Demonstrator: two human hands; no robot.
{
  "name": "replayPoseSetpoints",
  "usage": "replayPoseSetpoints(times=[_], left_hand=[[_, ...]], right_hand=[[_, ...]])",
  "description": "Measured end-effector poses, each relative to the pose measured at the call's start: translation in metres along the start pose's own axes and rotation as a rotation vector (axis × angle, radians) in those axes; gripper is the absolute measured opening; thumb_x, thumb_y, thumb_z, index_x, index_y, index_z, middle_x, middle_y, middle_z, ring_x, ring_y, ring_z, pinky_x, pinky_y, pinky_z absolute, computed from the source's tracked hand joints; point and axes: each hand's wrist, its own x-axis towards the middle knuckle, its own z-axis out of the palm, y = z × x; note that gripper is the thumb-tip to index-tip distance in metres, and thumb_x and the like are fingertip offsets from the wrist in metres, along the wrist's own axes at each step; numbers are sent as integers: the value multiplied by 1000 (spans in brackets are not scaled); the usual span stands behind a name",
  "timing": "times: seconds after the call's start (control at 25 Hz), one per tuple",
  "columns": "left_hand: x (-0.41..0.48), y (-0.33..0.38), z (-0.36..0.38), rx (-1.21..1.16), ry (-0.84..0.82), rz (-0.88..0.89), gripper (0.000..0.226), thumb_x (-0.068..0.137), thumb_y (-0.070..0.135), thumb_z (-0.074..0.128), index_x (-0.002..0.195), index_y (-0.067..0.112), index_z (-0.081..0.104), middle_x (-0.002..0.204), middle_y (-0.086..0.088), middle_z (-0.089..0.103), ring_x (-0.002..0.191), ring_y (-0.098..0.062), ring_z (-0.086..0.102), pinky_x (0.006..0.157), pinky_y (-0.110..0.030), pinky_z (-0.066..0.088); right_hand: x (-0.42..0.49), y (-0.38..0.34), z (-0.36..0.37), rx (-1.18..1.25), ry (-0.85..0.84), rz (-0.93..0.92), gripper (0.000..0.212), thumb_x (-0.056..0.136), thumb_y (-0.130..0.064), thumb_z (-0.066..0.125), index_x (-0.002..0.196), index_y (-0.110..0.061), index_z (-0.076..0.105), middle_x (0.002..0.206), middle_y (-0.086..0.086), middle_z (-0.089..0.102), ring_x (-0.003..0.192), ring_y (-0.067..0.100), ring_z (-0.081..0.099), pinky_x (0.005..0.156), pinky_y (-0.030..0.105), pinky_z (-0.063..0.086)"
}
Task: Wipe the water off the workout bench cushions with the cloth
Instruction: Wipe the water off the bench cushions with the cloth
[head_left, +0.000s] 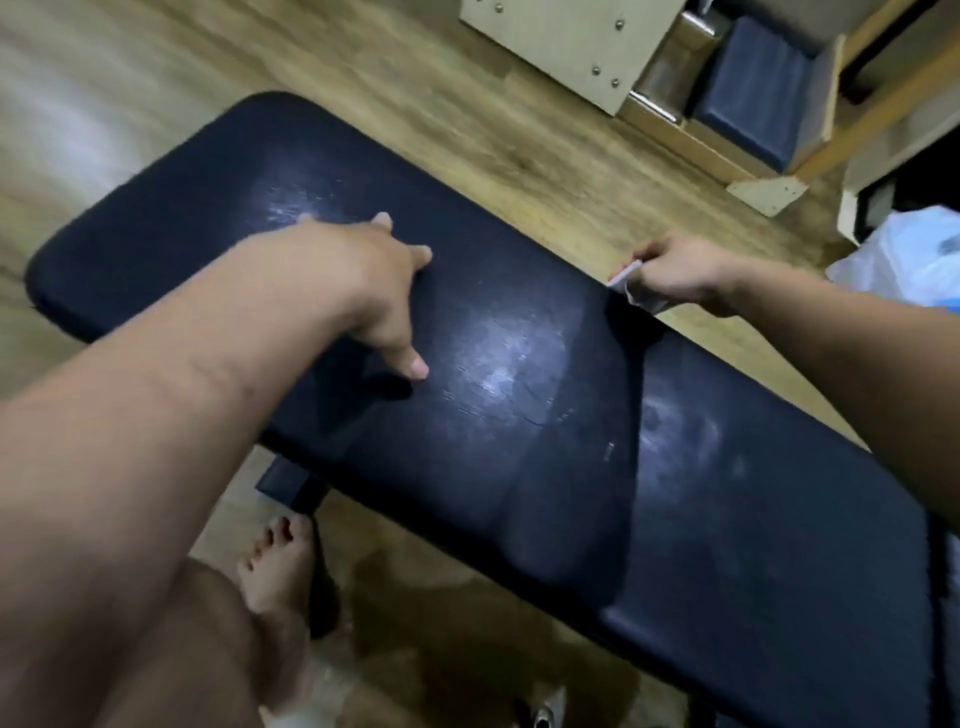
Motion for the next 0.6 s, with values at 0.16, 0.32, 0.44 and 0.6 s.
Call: replayPoseSetpoints(times=[0.16, 0.32, 0.44, 0.6], left_hand=[[9, -27, 9, -15, -83, 18, 130, 58, 64, 80, 148, 46, -12, 158, -3, -26, 143, -52, 8, 113, -67, 14], [19, -46, 10, -69, -105, 27, 135, 56, 62, 83, 140, 56, -22, 151, 4, -40, 128, -65, -28, 96, -83, 17], [27, -64, 12, -163, -113, 22, 144, 48, 64, 86, 135, 57, -28, 144, 0, -50, 118, -69, -35, 89, -88, 11], [34, -67, 2, -224, -143, 113, 130, 64, 50, 84, 143, 52, -21, 146, -7, -48, 111, -74, -35, 77, -92, 5]], right_hand=[[35, -80, 20, 21, -49, -73, 24, 78, 5, 50, 95, 7, 67, 76, 13, 56, 68, 23, 50, 68, 32, 46], [65, -157, 40, 34, -53, -137, 22, 80, 8, 53, 96, 7, 67, 70, 11, 60, 63, 23, 54, 69, 32, 53], [85, -212, 54, 21, -66, -187, 22, 80, 8, 52, 95, 4, 67, 60, 1, 65, 60, 20, 59, 62, 28, 57], [101, -273, 70, -64, -59, -283, 23, 81, 5, 50, 96, 1, 67, 76, 10, 62, 64, 20, 60, 50, 17, 53]])
